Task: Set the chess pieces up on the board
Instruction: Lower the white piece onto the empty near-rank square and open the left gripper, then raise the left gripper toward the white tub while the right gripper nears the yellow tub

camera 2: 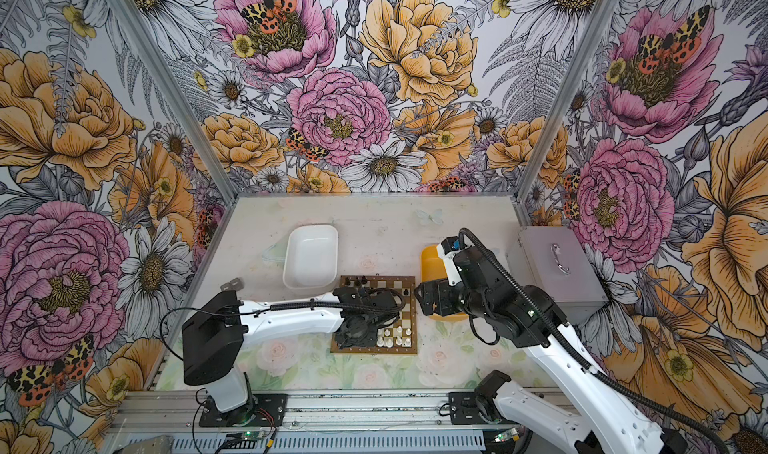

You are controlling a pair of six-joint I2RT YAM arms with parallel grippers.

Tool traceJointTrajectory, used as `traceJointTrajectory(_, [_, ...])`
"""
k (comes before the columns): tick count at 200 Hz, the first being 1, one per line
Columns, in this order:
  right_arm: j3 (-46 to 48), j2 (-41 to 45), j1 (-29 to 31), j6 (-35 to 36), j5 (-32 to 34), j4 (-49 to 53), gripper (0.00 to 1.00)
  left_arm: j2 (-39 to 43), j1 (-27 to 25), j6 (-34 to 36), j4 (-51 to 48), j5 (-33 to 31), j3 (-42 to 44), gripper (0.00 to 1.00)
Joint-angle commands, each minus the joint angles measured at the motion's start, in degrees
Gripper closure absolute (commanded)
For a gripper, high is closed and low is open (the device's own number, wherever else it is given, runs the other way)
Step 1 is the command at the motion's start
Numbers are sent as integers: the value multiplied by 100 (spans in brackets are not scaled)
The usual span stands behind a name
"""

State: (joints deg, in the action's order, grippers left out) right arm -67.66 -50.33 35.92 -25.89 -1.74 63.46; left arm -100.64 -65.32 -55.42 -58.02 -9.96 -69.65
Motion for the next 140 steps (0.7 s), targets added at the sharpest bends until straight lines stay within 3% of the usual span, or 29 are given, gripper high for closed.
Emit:
traceJointTrajectory(1, [-46,84,-24,14,76,-9,0,-79,38,57,107,107,-129,82])
traceJointTrajectory(34, [-28,93,-24,14,75,-10,0,-57,30,41,102,90,-168,72])
traceJointTrajectory(140, [-85,66,-24,58,48,-14,0,56,51,14,80,24,-208,71])
